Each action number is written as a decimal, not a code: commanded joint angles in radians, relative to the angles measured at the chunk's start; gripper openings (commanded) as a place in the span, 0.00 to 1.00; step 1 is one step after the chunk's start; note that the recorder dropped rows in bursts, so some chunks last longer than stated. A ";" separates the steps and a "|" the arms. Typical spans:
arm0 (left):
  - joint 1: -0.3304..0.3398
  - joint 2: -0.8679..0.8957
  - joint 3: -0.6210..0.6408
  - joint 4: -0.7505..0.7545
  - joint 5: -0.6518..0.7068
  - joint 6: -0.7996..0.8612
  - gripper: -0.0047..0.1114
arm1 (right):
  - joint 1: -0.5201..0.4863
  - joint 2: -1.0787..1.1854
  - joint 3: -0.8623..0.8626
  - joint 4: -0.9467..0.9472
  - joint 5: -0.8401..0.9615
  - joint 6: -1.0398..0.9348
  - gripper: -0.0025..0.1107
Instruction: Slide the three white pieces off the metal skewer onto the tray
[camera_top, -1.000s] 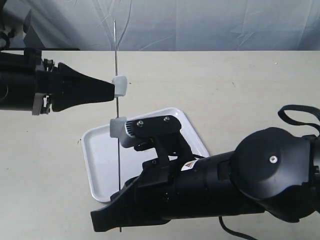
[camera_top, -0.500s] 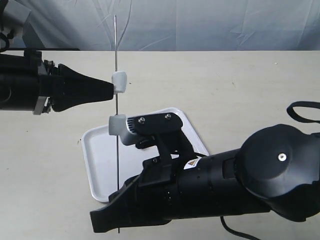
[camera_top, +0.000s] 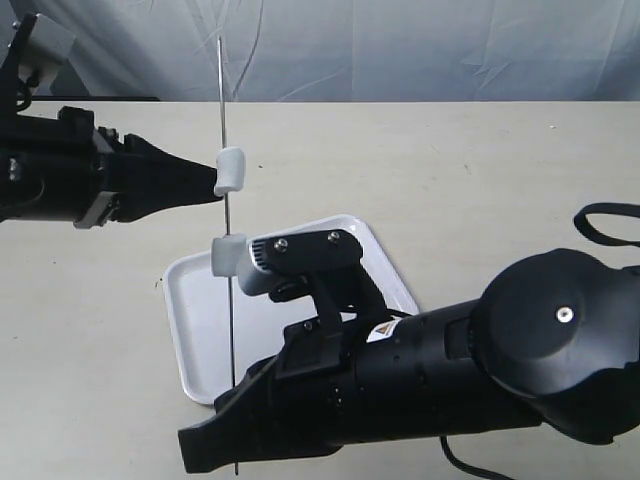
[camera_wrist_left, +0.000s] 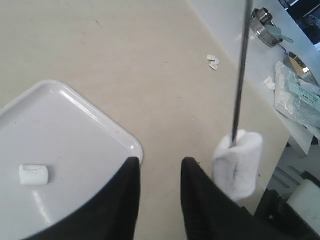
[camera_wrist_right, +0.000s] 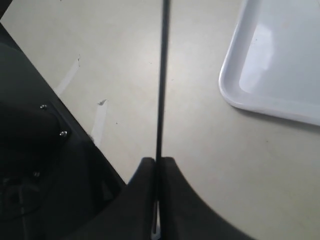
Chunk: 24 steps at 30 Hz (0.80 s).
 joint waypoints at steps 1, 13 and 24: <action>-0.003 0.002 0.003 -0.004 -0.039 0.004 0.29 | -0.001 -0.010 -0.002 -0.003 0.005 -0.007 0.02; 0.001 0.000 0.003 -0.004 -0.007 0.000 0.29 | -0.001 -0.010 -0.002 -0.008 0.007 -0.007 0.02; 0.083 -0.011 0.003 -0.004 -0.137 0.000 0.29 | -0.001 -0.010 -0.002 -0.007 -0.003 -0.007 0.02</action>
